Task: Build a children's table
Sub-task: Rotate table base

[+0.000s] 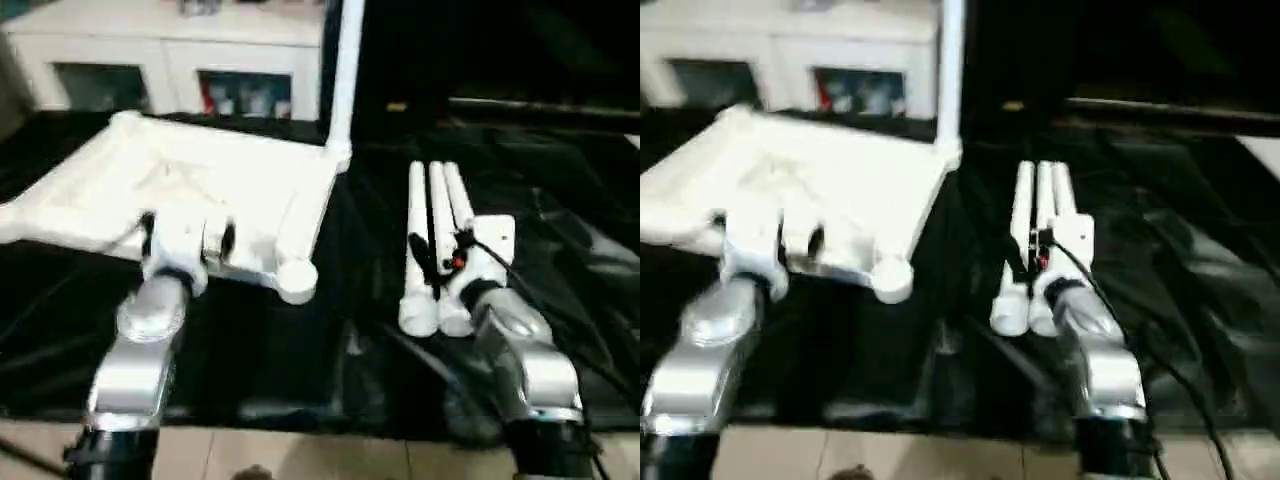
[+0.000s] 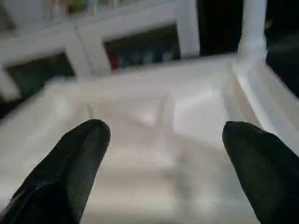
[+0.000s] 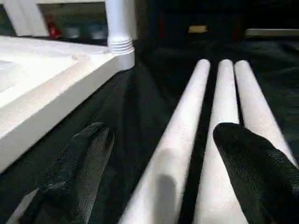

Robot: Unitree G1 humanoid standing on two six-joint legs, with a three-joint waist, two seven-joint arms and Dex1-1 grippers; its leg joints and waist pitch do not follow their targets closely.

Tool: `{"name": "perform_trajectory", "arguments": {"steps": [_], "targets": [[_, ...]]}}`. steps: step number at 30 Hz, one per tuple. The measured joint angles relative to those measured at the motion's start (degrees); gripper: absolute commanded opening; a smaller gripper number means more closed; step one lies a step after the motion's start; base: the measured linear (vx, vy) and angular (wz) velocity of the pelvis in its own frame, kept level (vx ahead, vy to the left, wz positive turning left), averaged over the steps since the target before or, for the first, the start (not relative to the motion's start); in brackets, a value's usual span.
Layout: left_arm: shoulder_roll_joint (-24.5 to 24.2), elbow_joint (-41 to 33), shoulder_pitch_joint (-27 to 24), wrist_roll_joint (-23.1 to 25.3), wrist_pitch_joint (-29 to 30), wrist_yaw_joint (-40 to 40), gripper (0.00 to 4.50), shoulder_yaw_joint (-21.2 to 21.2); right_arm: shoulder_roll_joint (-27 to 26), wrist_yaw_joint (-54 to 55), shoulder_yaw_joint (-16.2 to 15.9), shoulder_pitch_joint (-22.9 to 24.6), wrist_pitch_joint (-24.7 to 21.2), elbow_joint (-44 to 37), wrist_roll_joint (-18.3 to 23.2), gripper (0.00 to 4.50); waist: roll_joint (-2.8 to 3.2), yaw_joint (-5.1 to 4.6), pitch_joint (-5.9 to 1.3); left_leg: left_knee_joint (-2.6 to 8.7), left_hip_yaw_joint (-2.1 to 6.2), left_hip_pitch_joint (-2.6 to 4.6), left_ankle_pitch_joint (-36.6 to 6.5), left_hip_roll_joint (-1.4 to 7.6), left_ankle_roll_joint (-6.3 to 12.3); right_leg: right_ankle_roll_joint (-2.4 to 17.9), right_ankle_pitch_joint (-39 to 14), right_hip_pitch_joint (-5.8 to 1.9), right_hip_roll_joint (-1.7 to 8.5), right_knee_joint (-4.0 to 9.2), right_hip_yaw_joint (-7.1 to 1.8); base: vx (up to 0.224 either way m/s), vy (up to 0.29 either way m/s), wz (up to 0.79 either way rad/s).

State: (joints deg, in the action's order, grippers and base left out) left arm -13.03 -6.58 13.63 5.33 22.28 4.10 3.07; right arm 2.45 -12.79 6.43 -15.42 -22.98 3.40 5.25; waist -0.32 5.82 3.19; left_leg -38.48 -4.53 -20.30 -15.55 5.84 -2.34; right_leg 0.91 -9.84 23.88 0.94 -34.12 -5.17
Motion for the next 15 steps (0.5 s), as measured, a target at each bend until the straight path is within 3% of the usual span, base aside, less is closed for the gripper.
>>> {"name": "perform_trajectory", "arguments": {"steps": [2, 3, 4, 5, 7, 8, 9, 10, 11, 12, 14, 15], "targets": [[0.11, 0.06, -0.18, 0.05, 0.02, -0.14, 4.46, 0.41, -0.73, -0.31, -1.39, 0.00, -0.75, 0.00, 0.14, 3.91, 0.91, -1.94, 0.13, -0.07, 0.36, -0.73, 0.45, 0.10, 0.14, 1.39, -0.68, -0.25, 0.97, -1.34, 3.45, -0.046, 0.224, 0.06], [0.22, 0.07, -0.20, 0.06, 0.07, -0.58, 4.46, 0.51, -0.72, -0.55, -2.08, -0.14, -1.10, 0.00, 0.15, 3.91, 1.18, -2.50, -0.07, 0.26, 0.80, -1.20, 1.00, 0.41, 0.55, 1.17, -1.00, -0.63, 0.98, -3.86, 5.66, -0.057, 0.193, 0.09], [0.15, 0.07, -0.21, 0.20, -0.03, -1.18, 4.46, 0.62, -0.52, -0.91, -2.55, -0.58, -1.41, -0.01, 0.16, 3.91, 1.44, -2.58, -0.30, 0.43, 1.03, -1.78, 1.44, 0.92, 0.55, 0.59, -1.42, -0.60, 0.41, -6.24, 6.88, -0.048, 0.113, 0.05], [0.04, 0.09, -0.21, 0.54, -0.21, -1.71, 4.46, 0.75, -0.36, -1.26, -2.81, -1.03, -1.51, -0.03, 0.21, 3.91, 1.65, -2.57, -0.62, 0.79, 1.27, -2.53, 2.11, 1.38, 0.68, -0.17, -1.95, -0.65, 0.19, -7.71, 8.00, -0.057, 0.037, -0.05], [0.08, 0.11, -0.20, 0.96, -0.42, -2.80, 4.46, 1.54, 0.78, -2.45, -4.33, -2.33, -1.83, -0.21, 0.24, 3.91, 1.01, -2.41, -1.13, 1.85, 1.37, -3.83, 3.92, 1.53, 0.79, -0.63, -3.41, -1.25, 0.76, -7.56, 8.03, -0.074, 0.001, -0.08], [0.15, 0.12, -0.20, 1.06, -0.23, -3.09, 4.46, 1.91, 1.15, -2.92, -4.77, -2.87, -1.94, -0.15, 0.16, 3.91, 0.76, -2.38, -1.26, 2.11, 1.34, -4.22, 4.50, 1.51, 0.63, -0.50, -3.70, -1.65, 1.16, -6.09, 7.43, -0.121, -0.107, -0.13], [0.20, 0.03, -0.23, 1.17, -0.05, -3.15, 4.46, 1.95, 1.48, -3.41, -4.89, -3.43, -2.04, 0.29, -0.02, 3.91, 0.26, -2.21, -1.48, 2.15, 1.01, -4.84, 5.02, 1.16, 0.62, -1.79, -5.71, -2.28, 2.22, -2.92, 6.74, -0.121, -0.107, -0.13], [0.35, -0.18, -0.49, 1.22, 0.21, -3.00, 4.46, 1.73, 2.22, -3.74, -5.09, -4.65, -2.54, 2.03, -0.25, 3.91, 0.02, -1.95, -1.42, 2.37, 0.65, -5.21, 5.50, 1.22, 0.96, -2.56, -5.47, -1.91, 2.41, -3.67, 6.89, -0.126, -0.146, -0.15], [0.67, -0.36, -0.63, 1.11, 0.57, -2.58, 4.46, 1.03, 3.12, -3.86, -4.82, -5.05, -3.25, 3.25, -0.49, 3.91, -0.03, -1.30, -1.36, 3.00, 0.25, -5.04, 6.08, 1.31, 1.42, -2.43, -5.20, -1.65, 2.47, -4.01, 7.22, -0.147, -0.163, -0.07], [1.27, -1.40, -1.19, 1.02, 0.84, -1.76, 4.46, -0.26, 3.87, -3.84, -4.34, -5.86, -4.59, 5.22, -0.67, 3.91, -0.41, -0.45, -1.10, 3.82, -0.84, -4.35, 6.08, 2.20, 1.08, -1.94, -5.12, -1.61, 2.46, -3.91, 7.55, -0.147, -0.163, -0.07], [0.57, -1.84, -1.92, 0.91, 1.06, -0.51, 4.46, -0.73, 4.58, -3.84, -3.86, -8.96, -7.01, 8.08, -0.71, 3.91, -0.55, -0.06, -0.69, 4.69, -1.58, -3.61, 6.65, 3.24, -0.17, -1.67, -4.75, -1.61, 2.48, -3.82, 8.14, -0.155, -0.115, -0.13], [-0.19, -1.90, -1.95, 0.53, 1.12, 0.60, 4.46, -0.89, 4.83, -3.91, -3.81, -11.64, -8.59, 10.07, -0.70, 3.91, -0.31, -0.04, -0.51, 4.74, -1.76, -3.41, 6.99, 3.98, -1.01, -1.64, -4.75, -1.61, 2.49, -3.78, 8.92, -0.149, -0.085, -0.19]]}}
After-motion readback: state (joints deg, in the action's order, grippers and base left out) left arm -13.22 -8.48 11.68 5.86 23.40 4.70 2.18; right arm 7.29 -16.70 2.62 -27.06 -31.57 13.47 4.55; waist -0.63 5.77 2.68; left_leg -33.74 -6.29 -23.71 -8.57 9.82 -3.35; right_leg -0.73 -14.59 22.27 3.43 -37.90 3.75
